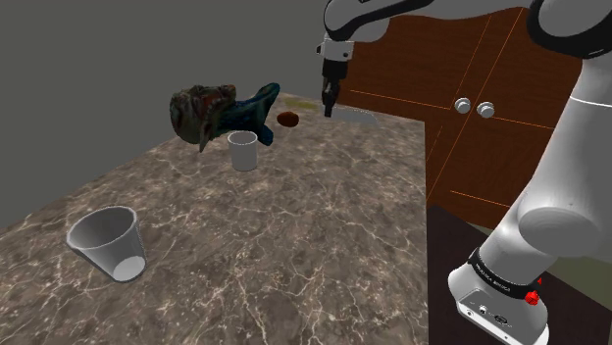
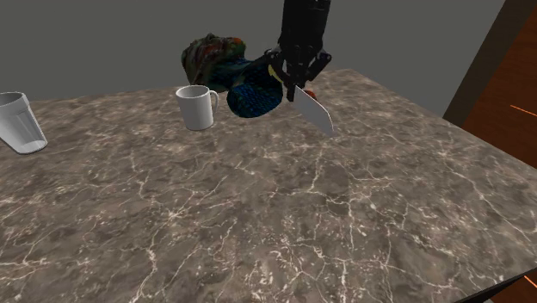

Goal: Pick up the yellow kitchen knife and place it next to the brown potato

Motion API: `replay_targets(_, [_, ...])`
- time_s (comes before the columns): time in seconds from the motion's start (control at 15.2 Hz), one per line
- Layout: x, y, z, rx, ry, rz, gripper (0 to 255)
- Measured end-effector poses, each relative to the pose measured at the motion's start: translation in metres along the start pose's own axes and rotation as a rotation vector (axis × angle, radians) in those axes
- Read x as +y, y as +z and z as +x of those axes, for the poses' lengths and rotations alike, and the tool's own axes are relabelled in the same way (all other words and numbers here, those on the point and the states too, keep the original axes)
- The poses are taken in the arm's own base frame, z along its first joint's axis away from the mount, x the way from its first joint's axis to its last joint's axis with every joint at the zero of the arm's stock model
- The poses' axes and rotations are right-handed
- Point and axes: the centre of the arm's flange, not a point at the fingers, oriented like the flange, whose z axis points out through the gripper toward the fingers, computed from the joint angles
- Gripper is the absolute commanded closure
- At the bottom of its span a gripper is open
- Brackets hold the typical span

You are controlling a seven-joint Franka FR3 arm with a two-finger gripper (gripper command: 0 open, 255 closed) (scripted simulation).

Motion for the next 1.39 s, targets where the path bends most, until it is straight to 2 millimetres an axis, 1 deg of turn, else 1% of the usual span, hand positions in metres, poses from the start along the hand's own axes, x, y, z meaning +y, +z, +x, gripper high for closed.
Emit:
replay_targets(0.07, [0.012,-0.003,0.011,0.000,0.000,0.000,255])
replay_targets(0.13, [0.019,-0.002,0.017,0.000,0.000,0.000,255])
replay_targets(0.26, [0.041,-0.004,0.030,0.000,0.000,0.000,255])
replay_targets(0.4, [0.065,-0.009,0.048,0.000,0.000,0.000,255])
replay_targets(0.46, [0.073,-0.009,0.053,0.000,0.000,0.000,255])
replay_targets(0.53, [0.078,-0.007,0.059,0.000,0.000,0.000,255])
replay_targets(0.86, [0.083,0.017,0.063,0.000,-0.001,0.000,255])
replay_targets(1.39, [0.087,0.060,0.063,0.000,-0.001,0.000,255])
